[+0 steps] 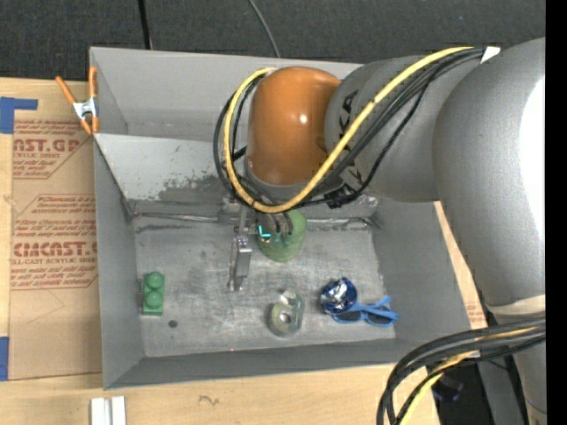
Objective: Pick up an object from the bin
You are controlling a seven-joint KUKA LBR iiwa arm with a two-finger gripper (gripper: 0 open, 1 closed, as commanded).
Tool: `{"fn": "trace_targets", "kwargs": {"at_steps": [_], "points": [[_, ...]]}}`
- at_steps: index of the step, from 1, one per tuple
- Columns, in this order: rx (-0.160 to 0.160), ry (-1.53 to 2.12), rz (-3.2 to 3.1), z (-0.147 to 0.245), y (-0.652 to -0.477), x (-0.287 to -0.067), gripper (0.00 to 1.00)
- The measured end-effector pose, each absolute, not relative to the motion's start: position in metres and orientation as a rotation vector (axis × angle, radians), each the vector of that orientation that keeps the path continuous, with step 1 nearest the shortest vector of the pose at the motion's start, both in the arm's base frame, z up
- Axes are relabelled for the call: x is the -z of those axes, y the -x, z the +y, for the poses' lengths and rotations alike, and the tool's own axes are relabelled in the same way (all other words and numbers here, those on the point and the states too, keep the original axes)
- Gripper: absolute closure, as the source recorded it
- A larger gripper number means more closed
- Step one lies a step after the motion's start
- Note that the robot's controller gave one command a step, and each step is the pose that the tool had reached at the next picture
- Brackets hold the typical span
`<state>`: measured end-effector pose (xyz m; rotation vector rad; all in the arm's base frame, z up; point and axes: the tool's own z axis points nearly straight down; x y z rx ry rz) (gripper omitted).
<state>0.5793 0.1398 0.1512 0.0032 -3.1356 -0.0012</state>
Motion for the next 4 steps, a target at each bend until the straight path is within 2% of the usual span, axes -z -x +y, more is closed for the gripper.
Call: {"fn": "trace_targets", "kwargs": {"at_steps": [1,2,3,4], "points": [[-0.004,0.082,-3.129,0.086,-0.497,-0.114,0.00],[-0.006,-0.036,-3.141,-0.012,-0.501,-0.115,0.00],[0.001,-0.100,-3.149,-0.041,-0.501,-0.070,0.00],[-0.003,-0.156,-3.145,-0.101,-0.503,-0.071,0.00]]}}
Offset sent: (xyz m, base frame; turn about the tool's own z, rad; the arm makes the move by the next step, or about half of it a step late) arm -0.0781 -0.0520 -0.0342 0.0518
